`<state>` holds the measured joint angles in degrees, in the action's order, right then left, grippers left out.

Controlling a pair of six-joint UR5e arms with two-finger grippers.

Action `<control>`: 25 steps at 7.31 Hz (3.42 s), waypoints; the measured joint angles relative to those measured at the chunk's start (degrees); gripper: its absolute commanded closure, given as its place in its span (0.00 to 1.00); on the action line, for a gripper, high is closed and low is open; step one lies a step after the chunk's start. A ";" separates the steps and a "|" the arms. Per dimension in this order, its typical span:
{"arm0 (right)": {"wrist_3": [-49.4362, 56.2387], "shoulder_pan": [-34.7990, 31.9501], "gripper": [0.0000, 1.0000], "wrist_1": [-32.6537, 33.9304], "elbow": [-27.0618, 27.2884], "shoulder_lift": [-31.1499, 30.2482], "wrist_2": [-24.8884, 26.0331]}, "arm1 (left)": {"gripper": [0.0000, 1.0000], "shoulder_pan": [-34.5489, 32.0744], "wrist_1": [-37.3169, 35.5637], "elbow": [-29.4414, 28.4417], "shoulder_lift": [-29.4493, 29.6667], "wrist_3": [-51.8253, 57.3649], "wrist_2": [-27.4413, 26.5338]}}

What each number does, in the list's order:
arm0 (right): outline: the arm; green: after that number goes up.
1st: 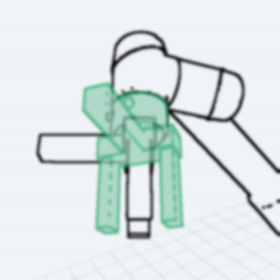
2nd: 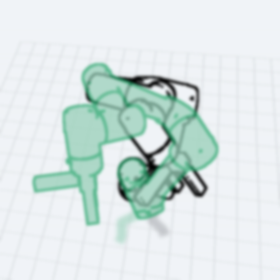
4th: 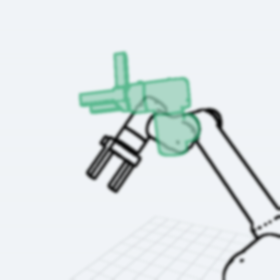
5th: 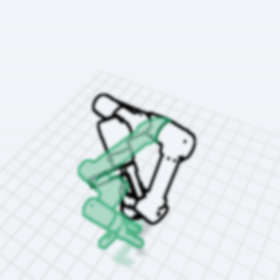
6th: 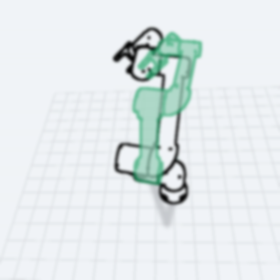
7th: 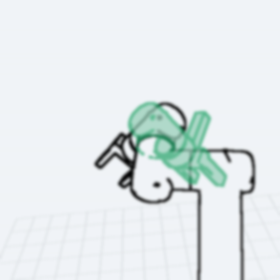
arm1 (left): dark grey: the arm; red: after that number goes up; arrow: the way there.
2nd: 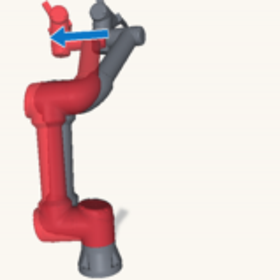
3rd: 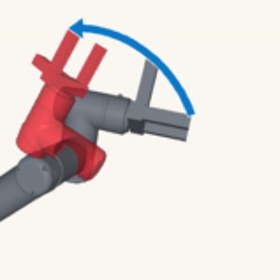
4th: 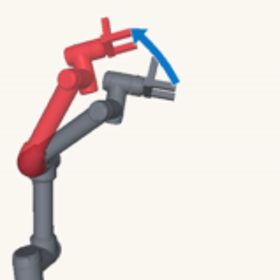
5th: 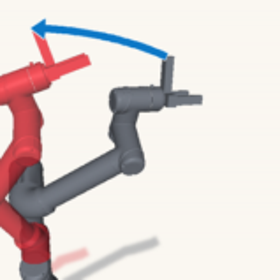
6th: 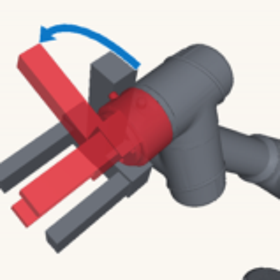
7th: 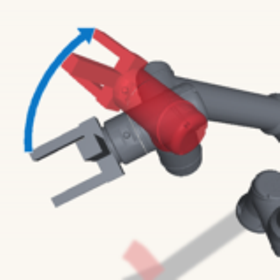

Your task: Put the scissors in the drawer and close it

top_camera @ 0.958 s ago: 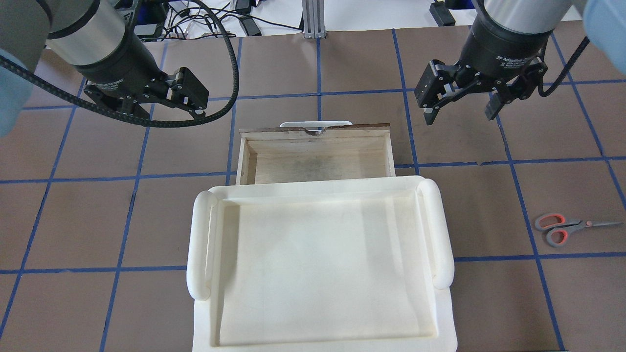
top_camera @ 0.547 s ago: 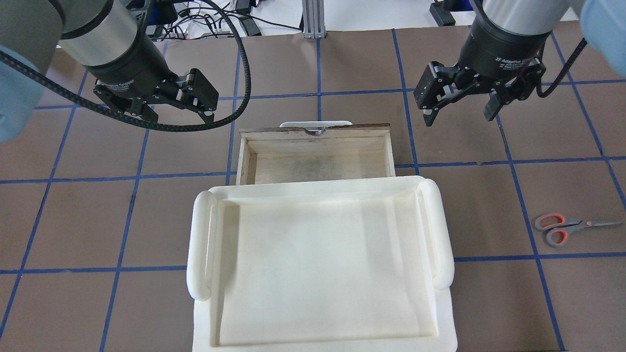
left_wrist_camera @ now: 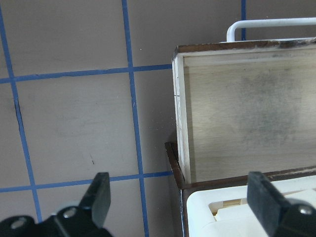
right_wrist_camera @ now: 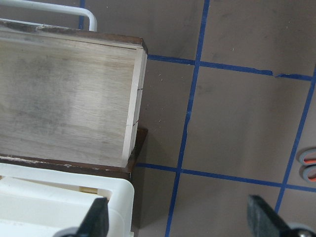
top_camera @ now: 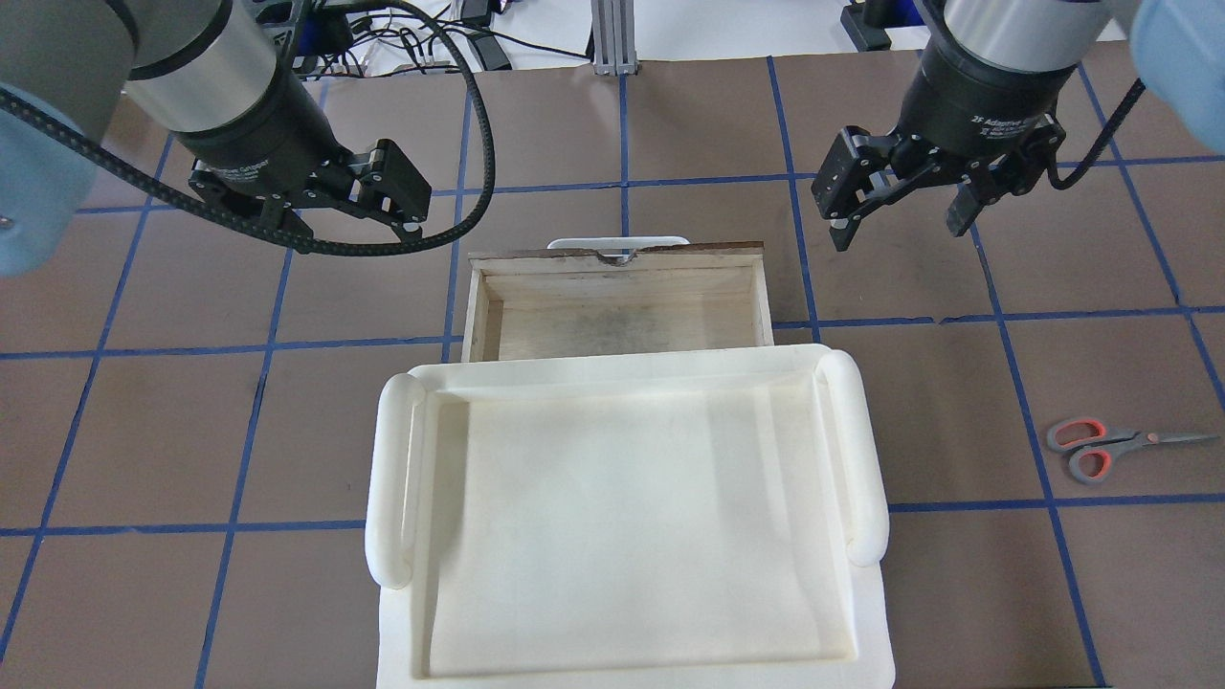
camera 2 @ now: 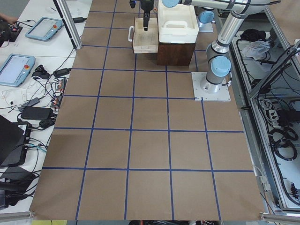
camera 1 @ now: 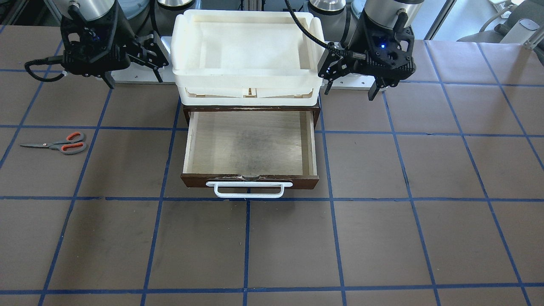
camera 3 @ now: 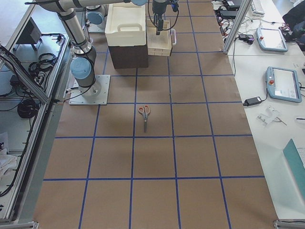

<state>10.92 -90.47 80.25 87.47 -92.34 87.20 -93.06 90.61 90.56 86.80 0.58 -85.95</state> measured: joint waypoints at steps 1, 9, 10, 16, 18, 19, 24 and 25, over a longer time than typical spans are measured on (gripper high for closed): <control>3.72 1.54 0.00 -0.10 1.36 -0.13 0.07 | 0.00 0.03 -0.13 0.18 0.20 -0.02 0.21; 76.77 28.21 0.00 16.19 20.66 -0.73 10.71 | 0.00 0.15 -1.15 0.40 1.59 1.61 -0.13; 90.26 33.55 0.00 23.56 26.04 -0.64 10.65 | 0.00 0.15 -1.23 0.38 1.67 1.70 -0.10; 130.52 48.96 0.00 58.21 41.91 12.06 3.87 | 0.00 0.39 -1.78 4.54 0.17 3.74 -0.02; 133.30 49.82 0.09 60.57 43.05 13.44 3.47 | 0.00 0.58 -3.32 4.95 0.21 3.88 -0.03; 134.06 49.91 0.13 60.60 43.28 13.54 3.38 | 0.00 0.58 -3.72 5.19 0.10 3.84 -0.04; 135.88 49.77 0.61 60.30 43.89 13.49 3.28 | 0.00 0.68 -6.24 5.26 0.93 4.32 -0.10; 135.92 49.73 0.82 60.29 43.90 13.50 3.32 | 0.00 0.68 -6.52 5.14 1.22 4.23 -0.15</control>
<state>146.84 -40.74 140.53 131.38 -78.84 90.52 -92.38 84.08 95.70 88.02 4.81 -86.10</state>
